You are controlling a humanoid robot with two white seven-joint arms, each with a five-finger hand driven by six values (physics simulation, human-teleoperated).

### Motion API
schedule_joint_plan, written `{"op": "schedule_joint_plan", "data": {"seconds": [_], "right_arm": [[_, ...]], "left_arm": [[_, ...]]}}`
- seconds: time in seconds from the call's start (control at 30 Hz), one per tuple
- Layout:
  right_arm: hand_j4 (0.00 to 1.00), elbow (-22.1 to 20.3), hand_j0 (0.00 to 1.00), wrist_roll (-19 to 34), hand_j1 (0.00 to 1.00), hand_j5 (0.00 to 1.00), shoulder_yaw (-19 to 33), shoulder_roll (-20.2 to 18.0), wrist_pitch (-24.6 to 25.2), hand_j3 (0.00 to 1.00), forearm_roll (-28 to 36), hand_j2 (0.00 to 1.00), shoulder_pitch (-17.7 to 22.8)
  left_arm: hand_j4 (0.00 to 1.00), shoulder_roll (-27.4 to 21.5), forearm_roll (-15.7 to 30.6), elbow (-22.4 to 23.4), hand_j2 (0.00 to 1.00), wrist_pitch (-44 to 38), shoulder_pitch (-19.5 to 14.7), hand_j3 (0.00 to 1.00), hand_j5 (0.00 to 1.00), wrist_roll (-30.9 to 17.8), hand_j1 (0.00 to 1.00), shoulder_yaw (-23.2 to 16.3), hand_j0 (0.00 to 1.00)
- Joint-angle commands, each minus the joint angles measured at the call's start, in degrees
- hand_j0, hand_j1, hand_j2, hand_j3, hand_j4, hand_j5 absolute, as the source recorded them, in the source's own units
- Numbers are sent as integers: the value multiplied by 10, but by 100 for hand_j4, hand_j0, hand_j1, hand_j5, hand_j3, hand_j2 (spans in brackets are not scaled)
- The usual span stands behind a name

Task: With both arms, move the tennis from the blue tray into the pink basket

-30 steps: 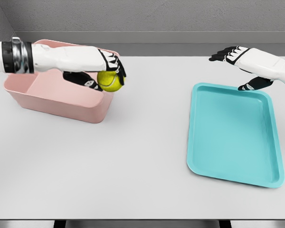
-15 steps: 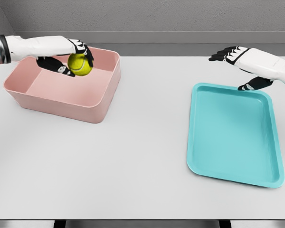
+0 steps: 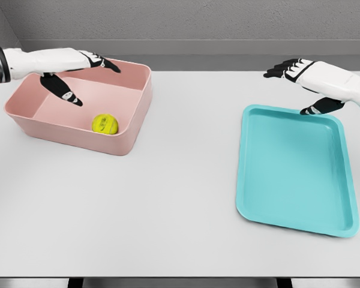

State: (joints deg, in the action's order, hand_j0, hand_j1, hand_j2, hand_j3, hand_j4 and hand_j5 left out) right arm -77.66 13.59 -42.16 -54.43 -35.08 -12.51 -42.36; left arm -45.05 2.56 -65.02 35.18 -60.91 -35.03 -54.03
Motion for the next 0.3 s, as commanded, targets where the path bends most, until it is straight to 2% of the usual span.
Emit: {"op": "schedule_joint_plan", "data": {"seconds": [0.0, 0.1, 0.13, 0.2, 0.23, 0.27], "right_arm": [[100, 0, 100, -1, 100, 100, 1, -1, 1, 100, 4, 100, 1], [100, 0, 100, -1, 100, 100, 1, -1, 1, 100, 4, 100, 0], [100, 0, 100, 0, 100, 100, 1, 0, 1, 100, 4, 100, 0], [100, 0, 100, -1, 100, 100, 1, -1, 1, 100, 4, 100, 0], [100, 0, 100, -1, 100, 100, 1, -1, 1, 100, 4, 100, 0], [100, 0, 100, -1, 100, 100, 1, -1, 1, 100, 4, 100, 1]], "left_arm": [[100, -32, 14, -57, 100, -2, 1, 100, 100, 0, 100, 15, 100], [100, -114, 58, -168, 100, -2, 16, 100, 100, 0, 100, 15, 100], [100, -135, 66, -194, 100, -2, 36, 100, 100, 0, 100, 16, 100], [100, -183, 67, -240, 100, -2, 100, 100, 100, 0, 100, 76, 100], [100, -187, 67, -246, 100, -2, 134, 100, 100, 0, 100, 92, 100], [100, -188, 66, -252, 100, -2, 144, 100, 100, 0, 100, 100, 100]]}}
